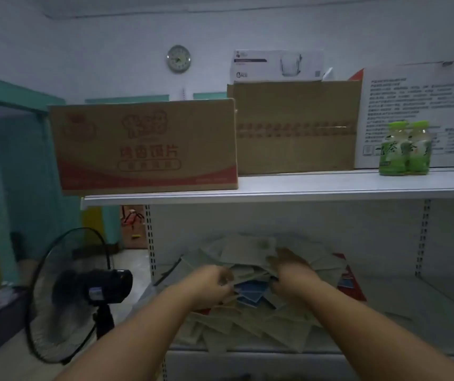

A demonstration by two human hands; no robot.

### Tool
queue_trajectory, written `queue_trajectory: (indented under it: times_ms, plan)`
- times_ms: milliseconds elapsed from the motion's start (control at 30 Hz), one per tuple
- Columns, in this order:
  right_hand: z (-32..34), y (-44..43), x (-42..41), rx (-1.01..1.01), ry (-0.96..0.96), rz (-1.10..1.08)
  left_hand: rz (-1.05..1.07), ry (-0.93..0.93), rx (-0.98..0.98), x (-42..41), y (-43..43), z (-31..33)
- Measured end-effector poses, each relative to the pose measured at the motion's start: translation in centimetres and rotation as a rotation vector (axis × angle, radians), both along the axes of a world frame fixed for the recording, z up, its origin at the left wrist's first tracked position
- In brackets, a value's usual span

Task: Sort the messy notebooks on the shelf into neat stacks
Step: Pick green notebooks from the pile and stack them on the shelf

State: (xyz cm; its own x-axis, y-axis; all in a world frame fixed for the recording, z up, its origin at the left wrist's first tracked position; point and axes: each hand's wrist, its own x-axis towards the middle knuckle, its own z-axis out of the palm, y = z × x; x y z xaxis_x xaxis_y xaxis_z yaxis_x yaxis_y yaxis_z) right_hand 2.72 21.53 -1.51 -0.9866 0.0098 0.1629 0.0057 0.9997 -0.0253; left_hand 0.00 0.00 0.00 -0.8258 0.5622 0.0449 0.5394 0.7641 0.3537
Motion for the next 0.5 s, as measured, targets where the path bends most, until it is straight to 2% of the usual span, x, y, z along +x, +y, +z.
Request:
queue_trajectory:
  times_ms: [167,267,333,500]
  plan:
    - [-0.2,-1.6,-4.1,0.032,-0.017,-0.070,0.005,-0.202,0.318,-3.8,-1.3,-0.3]
    - [-0.2,-1.8,-4.7,0.038,-0.047,-0.073,0.004,-0.544,0.653,-4.3,-1.4,-0.3]
    - [-0.2,-1.8,-4.7,0.040,-0.034,-0.080,0.013,-0.753,0.783,-4.5,-1.3,-0.4]
    - [0.6,-2.7,-4.1,-0.063,0.186,-0.157,-0.014,-1.065,0.992,-5.5,0.8,-0.9]
